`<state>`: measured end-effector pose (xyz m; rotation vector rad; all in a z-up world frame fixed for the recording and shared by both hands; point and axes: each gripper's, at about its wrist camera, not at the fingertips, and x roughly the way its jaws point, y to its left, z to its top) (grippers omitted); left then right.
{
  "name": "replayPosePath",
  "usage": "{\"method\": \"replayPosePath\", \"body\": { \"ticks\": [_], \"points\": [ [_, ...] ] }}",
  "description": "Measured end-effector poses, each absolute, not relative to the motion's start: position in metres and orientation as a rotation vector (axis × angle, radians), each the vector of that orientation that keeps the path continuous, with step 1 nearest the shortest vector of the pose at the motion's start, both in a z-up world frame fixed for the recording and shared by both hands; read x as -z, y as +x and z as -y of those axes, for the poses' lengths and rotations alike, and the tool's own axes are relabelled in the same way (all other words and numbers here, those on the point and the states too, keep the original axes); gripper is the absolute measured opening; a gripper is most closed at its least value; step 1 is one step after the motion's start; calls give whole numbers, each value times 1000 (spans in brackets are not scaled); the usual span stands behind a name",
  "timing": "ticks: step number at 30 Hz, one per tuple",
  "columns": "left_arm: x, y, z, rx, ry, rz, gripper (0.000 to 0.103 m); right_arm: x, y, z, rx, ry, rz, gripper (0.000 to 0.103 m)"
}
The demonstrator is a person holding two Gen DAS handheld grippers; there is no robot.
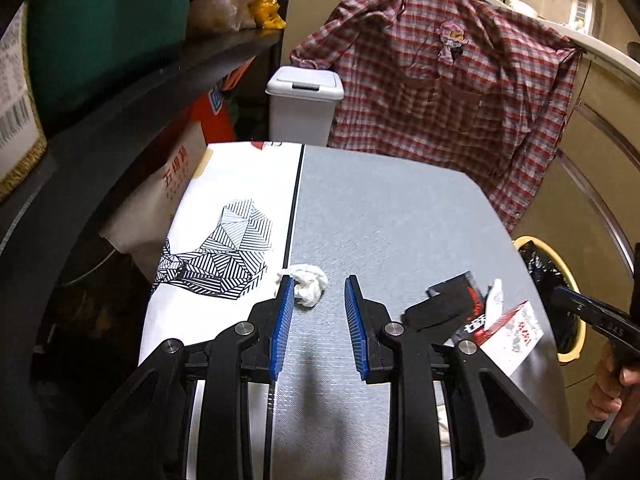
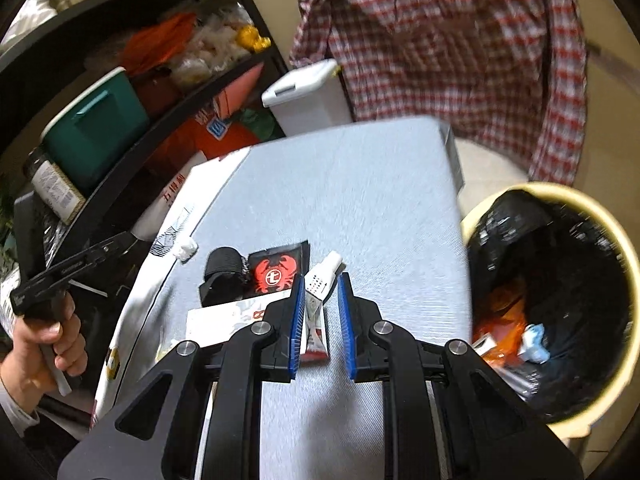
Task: Collect trash
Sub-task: 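Grasp the white tissue with the left tool while the right tool grasps the toothpaste tube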
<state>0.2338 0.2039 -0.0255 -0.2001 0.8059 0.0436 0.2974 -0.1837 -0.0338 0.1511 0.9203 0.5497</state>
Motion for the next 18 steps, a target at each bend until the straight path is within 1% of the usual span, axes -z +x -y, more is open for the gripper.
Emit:
{"method": "replayPosePath", "body": {
  "ticks": [2, 3, 7, 11, 16, 17, 18],
  "points": [
    [31, 236, -206, -48, -201, -814, 26, 44, 310, 178, -554, 176, -957, 19],
    [33, 237, -207, -49, -203, -818, 26, 49, 316, 176, -560, 194, -977, 23],
    [43, 244, -209, -54, -188, -827, 26, 58, 336, 168, -559, 252, -1031, 28],
    [53, 250, -214, -64, -191, -836, 26, 67, 351, 150, -524, 208, -1068, 33],
    [65, 258, -217, -62, -207, -843, 28, 75, 351, 135, -493, 140, -1114, 35],
    [67, 261, -216, -57, -205, -847, 34, 77, 350, 133, -488, 117, -1122, 36],
    [69, 263, -215, -54, -202, -850, 44, 76, 349, 131, -484, 103, -1113, 36]
  ]
}}
